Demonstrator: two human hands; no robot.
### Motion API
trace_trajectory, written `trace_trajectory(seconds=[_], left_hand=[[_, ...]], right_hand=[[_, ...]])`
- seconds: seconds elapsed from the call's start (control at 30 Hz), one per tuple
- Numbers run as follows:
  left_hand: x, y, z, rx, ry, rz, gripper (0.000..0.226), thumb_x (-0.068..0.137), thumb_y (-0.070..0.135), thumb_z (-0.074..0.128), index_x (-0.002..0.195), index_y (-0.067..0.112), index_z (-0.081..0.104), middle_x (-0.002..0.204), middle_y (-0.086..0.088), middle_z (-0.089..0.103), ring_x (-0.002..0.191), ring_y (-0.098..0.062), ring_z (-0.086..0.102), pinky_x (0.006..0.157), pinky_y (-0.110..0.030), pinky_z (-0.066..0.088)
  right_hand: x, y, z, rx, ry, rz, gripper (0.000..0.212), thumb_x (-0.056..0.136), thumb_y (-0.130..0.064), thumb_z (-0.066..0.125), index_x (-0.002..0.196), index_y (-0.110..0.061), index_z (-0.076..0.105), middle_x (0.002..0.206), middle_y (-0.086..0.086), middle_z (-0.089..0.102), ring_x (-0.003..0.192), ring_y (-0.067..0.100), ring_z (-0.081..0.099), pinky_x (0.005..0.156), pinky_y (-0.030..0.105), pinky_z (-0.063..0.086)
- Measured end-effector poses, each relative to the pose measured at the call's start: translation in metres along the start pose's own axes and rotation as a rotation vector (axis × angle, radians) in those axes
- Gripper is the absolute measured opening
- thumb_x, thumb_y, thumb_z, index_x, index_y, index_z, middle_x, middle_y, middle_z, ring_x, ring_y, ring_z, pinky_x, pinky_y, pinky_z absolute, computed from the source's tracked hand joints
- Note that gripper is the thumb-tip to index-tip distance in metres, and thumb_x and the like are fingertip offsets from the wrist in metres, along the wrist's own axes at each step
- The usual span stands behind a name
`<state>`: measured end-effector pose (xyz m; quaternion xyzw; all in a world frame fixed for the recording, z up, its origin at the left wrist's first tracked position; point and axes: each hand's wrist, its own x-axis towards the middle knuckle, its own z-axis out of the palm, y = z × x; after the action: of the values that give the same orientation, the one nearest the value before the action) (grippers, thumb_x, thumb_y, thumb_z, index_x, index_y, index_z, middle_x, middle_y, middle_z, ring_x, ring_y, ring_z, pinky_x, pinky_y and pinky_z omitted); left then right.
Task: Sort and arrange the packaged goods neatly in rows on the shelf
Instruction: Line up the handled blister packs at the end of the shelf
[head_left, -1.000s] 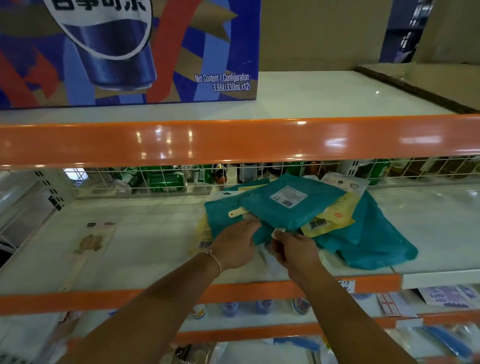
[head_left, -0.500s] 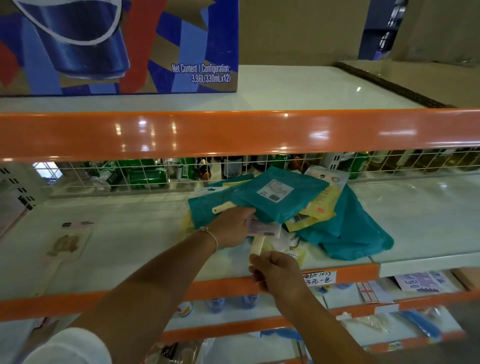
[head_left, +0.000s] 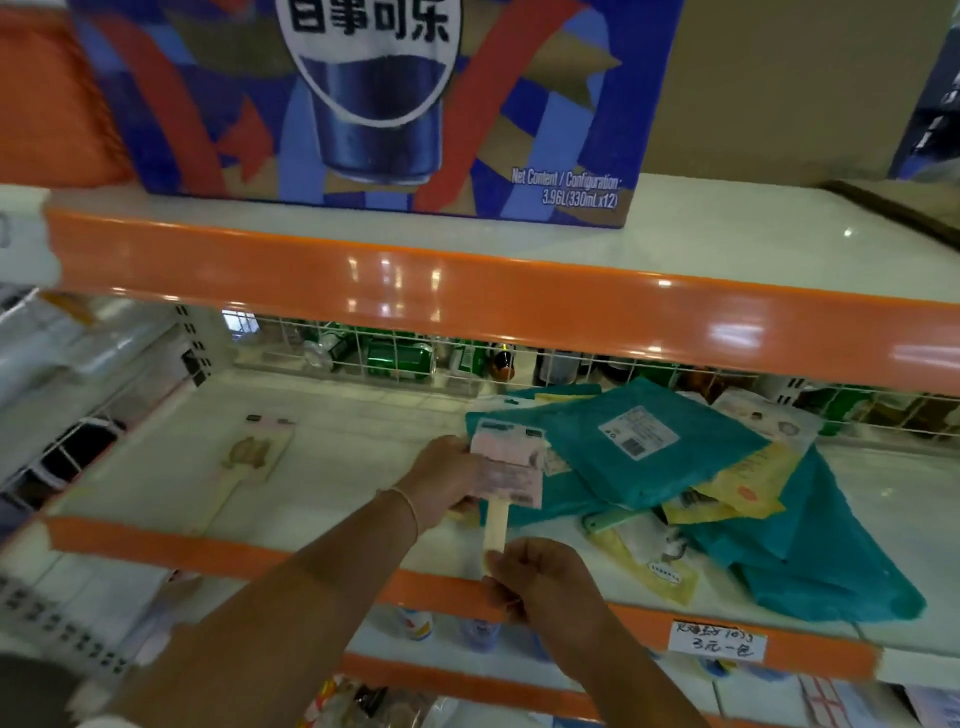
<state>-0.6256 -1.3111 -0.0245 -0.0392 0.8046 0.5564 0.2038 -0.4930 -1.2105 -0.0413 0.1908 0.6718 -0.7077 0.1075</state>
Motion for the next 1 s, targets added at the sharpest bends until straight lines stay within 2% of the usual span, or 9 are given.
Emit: trace_trajectory(seconds=[0.13, 0.23, 0.37, 0.53, 0.6, 0.7, 0.77, 0.87, 1.0], left_hand=[[-0.002, -0.016, -0.028, -0.099, 0.102, -0.004, 0.011, 0.093, 0.011, 0.056, 0.101, 0.008, 0.062, 0.079, -0.008, 0.065, 0.058, -0.018, 0.060, 0.040, -0.021, 0.046], [-0.004, -0.031, -0.047, -0.099, 0.167, 0.011, 0.020, 0.094, 0.016, 0.057, 0.113, 0.011, 0.057, 0.084, -0.007, 0.064, 0.059, -0.017, 0.059, 0.043, -0.022, 0.049], [-0.006, -0.054, -0.076, -0.116, 0.253, 0.058, 0.025, 0.094, 0.015, 0.055, 0.118, 0.009, 0.058, 0.081, -0.006, 0.062, 0.054, -0.014, 0.056, 0.040, -0.019, 0.046], [-0.001, -0.068, -0.122, -0.227, 0.307, 0.020, 0.036, 0.093, 0.014, 0.058, 0.128, 0.012, 0.049, 0.085, -0.007, 0.061, 0.068, -0.020, 0.061, 0.054, -0.029, 0.056], [0.005, -0.075, -0.143, -0.167, 0.308, 0.034, 0.038, 0.092, 0.016, 0.059, 0.129, 0.013, 0.049, 0.089, -0.010, 0.064, 0.077, -0.024, 0.065, 0.063, -0.034, 0.059], [0.012, -0.087, -0.181, 0.081, 0.309, 0.078, 0.033, 0.095, 0.025, 0.053, 0.127, 0.014, 0.051, 0.089, -0.006, 0.061, 0.078, -0.020, 0.060, 0.068, -0.028, 0.050], [0.015, -0.098, -0.209, 0.379, 0.370, 0.172, 0.024, 0.095, 0.027, 0.046, 0.112, 0.014, 0.059, 0.094, -0.008, 0.060, 0.089, -0.023, 0.058, 0.076, -0.030, 0.047], [0.018, -0.121, -0.245, 0.605, 0.468, 0.342, 0.027, 0.084, 0.025, 0.036, 0.085, 0.014, 0.061, 0.086, -0.007, 0.063, 0.084, -0.028, 0.060, 0.073, -0.037, 0.050], [0.025, -0.154, -0.271, 0.647, 0.544, 0.456, 0.030, 0.085, 0.022, 0.044, 0.097, 0.006, 0.067, 0.096, -0.013, 0.066, 0.092, -0.032, 0.061, 0.081, -0.040, 0.054]], right_hand=[[0.016, -0.006, 0.011, -0.272, 0.060, -0.065, 0.009, 0.088, -0.023, 0.069, 0.088, -0.014, 0.071, 0.061, 0.002, 0.064, 0.047, 0.008, 0.052, 0.050, 0.025, 0.040], [0.024, -0.011, 0.027, -0.509, 0.084, -0.159, 0.030, 0.080, -0.041, 0.075, 0.102, -0.023, 0.069, 0.068, -0.005, 0.063, 0.056, 0.003, 0.057, 0.054, 0.019, 0.042], [0.042, -0.014, 0.062, -0.759, 0.085, -0.246, 0.040, 0.071, -0.049, 0.079, 0.094, -0.017, 0.069, 0.078, -0.003, 0.066, 0.072, 0.010, 0.063, 0.062, 0.024, 0.047], [0.063, -0.020, 0.110, -0.915, 0.076, -0.354, 0.037, 0.073, -0.032, 0.071, 0.054, -0.016, 0.043, 0.052, 0.002, 0.033, 0.046, 0.013, 0.031, 0.047, 0.028, 0.023], [0.070, -0.023, 0.127, -0.996, 0.050, -0.395, 0.043, 0.071, -0.028, 0.067, 0.047, -0.018, 0.032, 0.046, 0.000, 0.022, 0.039, 0.013, 0.022, 0.043, 0.025, 0.015], [0.085, -0.024, 0.147, -1.031, 0.041, -0.399, 0.044, 0.070, -0.025, 0.065, 0.046, -0.017, 0.029, 0.043, -0.001, 0.018, 0.037, 0.015, 0.021, 0.044, 0.026, 0.015], [0.094, -0.022, 0.160, -1.052, 0.048, -0.402, 0.043, 0.070, -0.025, 0.065, 0.048, -0.017, 0.029, 0.044, -0.001, 0.018, 0.038, 0.014, 0.021, 0.045, 0.026, 0.015], [0.107, -0.016, 0.180, -1.057, 0.053, -0.396, 0.045, 0.071, -0.023, 0.065, 0.049, -0.017, 0.027, 0.044, 0.001, 0.017, 0.037, 0.016, 0.024, 0.044, 0.027, 0.014], [0.124, -0.009, 0.211, -1.085, 0.079, -0.371, 0.045, 0.074, -0.027, 0.065, 0.050, -0.016, 0.029, 0.047, 0.002, 0.022, 0.040, 0.014, 0.026, 0.044, 0.026, 0.016]])
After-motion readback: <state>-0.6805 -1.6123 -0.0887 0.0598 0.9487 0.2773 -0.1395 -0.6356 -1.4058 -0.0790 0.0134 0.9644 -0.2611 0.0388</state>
